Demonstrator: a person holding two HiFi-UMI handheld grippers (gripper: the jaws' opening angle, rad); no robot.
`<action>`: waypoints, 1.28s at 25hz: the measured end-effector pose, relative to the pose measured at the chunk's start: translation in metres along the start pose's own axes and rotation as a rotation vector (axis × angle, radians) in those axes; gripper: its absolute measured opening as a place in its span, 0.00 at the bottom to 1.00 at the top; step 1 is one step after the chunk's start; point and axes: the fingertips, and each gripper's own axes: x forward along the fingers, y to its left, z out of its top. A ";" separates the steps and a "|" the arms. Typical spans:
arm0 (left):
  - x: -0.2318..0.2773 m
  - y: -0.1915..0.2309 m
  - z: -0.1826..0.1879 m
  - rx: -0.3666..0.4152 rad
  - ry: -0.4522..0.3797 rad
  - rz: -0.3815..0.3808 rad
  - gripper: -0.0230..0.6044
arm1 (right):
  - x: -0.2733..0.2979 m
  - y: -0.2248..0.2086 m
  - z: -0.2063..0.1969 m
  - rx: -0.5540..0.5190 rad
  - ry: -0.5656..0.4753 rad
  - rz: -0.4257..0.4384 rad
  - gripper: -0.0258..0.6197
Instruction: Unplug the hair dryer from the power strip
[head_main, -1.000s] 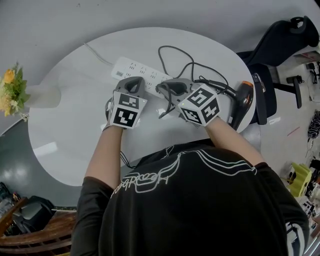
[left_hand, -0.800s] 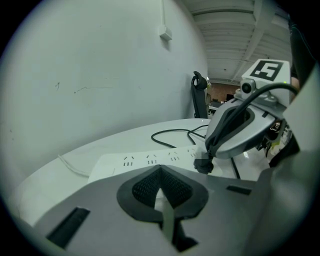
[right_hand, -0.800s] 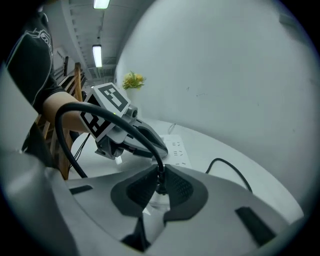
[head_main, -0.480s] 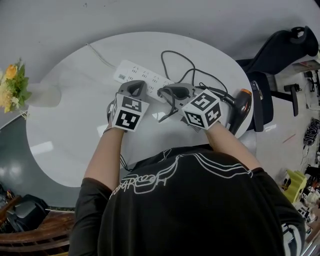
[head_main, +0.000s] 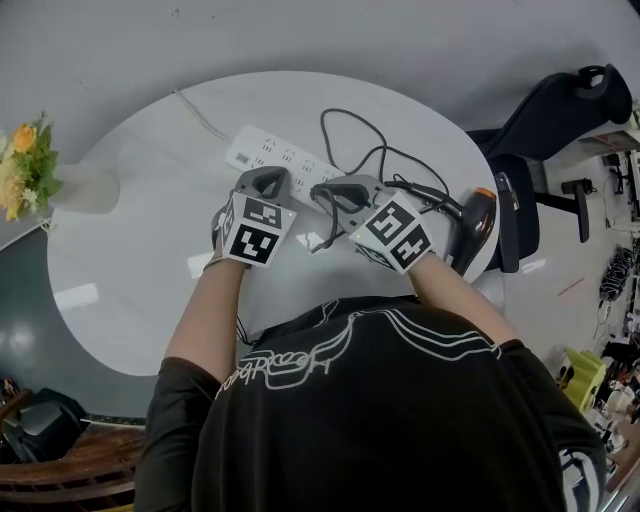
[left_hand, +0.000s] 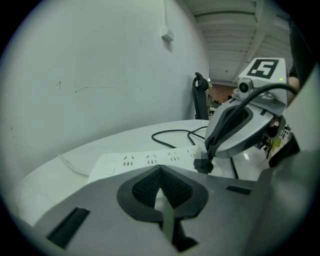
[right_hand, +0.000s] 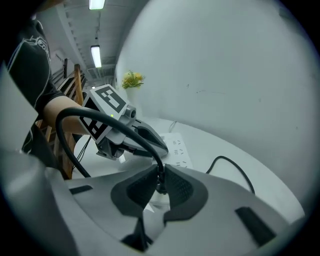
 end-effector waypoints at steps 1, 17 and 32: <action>0.000 0.000 0.000 -0.002 0.000 -0.002 0.04 | 0.000 -0.002 0.000 0.038 -0.008 0.010 0.08; 0.001 -0.001 0.001 -0.015 0.000 -0.007 0.04 | -0.002 -0.001 0.000 0.001 -0.014 0.010 0.08; 0.001 -0.001 0.000 -0.003 0.013 -0.031 0.04 | -0.002 0.003 0.001 -0.005 0.002 0.014 0.08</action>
